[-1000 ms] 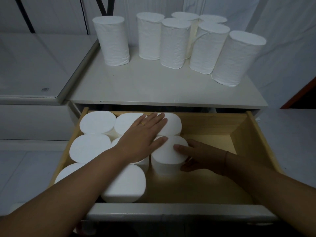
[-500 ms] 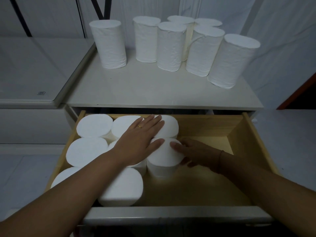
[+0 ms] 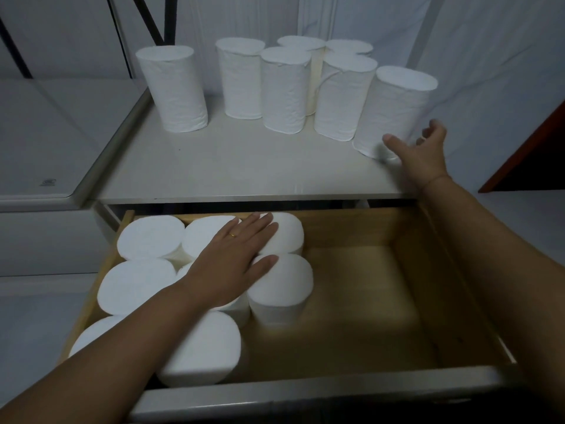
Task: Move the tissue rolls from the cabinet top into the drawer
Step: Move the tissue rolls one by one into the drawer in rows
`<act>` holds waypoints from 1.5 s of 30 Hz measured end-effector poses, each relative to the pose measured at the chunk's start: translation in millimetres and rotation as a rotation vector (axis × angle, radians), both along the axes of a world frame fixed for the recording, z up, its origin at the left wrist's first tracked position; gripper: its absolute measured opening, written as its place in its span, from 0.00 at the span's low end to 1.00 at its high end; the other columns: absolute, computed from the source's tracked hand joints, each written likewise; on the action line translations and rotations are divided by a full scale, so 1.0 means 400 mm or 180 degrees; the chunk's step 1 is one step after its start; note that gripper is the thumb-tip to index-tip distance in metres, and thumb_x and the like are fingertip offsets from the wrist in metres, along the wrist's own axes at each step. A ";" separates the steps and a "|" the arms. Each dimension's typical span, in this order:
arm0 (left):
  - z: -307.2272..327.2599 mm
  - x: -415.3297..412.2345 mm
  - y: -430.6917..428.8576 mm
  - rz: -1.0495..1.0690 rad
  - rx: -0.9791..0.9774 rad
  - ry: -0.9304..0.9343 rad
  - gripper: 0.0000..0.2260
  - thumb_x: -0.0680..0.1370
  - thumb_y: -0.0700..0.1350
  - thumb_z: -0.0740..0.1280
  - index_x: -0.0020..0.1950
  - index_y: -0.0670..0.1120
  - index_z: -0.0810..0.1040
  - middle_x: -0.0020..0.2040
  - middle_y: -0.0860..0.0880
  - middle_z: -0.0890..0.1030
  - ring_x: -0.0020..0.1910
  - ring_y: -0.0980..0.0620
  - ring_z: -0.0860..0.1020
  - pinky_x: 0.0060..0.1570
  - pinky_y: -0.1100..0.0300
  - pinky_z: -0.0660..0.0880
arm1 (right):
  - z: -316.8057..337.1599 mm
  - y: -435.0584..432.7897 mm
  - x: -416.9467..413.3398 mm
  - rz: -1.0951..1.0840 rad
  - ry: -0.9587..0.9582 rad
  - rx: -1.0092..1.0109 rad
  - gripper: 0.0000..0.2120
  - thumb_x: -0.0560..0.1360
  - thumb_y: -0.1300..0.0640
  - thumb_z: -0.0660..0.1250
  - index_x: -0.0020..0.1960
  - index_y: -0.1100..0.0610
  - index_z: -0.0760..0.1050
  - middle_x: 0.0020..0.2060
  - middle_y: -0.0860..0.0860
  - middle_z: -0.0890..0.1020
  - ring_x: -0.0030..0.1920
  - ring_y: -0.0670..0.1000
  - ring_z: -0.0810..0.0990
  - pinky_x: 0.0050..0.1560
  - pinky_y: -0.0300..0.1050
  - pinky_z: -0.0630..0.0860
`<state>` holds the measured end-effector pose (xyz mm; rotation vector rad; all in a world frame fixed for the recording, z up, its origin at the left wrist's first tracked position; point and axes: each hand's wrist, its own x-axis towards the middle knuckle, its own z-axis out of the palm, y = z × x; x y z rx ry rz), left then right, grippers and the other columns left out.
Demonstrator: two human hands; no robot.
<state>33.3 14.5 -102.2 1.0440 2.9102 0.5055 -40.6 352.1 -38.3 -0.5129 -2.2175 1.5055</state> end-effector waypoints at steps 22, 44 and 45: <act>0.000 0.001 -0.001 0.0020 0.0017 0.0001 0.28 0.78 0.62 0.46 0.76 0.55 0.54 0.76 0.59 0.49 0.75 0.61 0.45 0.71 0.66 0.36 | 0.089 -0.012 -0.020 0.0886 0.0260 0.0228 0.34 0.70 0.47 0.71 0.71 0.52 0.59 0.63 0.55 0.70 0.56 0.48 0.73 0.61 0.48 0.74; -0.003 -0.001 -0.001 -0.0003 0.0024 -0.0001 0.28 0.78 0.62 0.47 0.76 0.54 0.55 0.77 0.56 0.53 0.76 0.59 0.47 0.72 0.62 0.39 | 0.156 -0.065 -0.027 0.1486 0.0221 0.1015 0.40 0.65 0.48 0.76 0.71 0.48 0.60 0.64 0.45 0.66 0.64 0.49 0.68 0.66 0.49 0.69; -0.003 -0.001 -0.002 -0.0003 0.0018 -0.0003 0.28 0.78 0.62 0.46 0.76 0.54 0.55 0.77 0.56 0.52 0.76 0.59 0.47 0.72 0.62 0.39 | 0.154 -0.067 -0.007 0.1506 0.0214 0.1027 0.40 0.64 0.47 0.76 0.70 0.46 0.60 0.64 0.45 0.67 0.63 0.50 0.68 0.64 0.48 0.71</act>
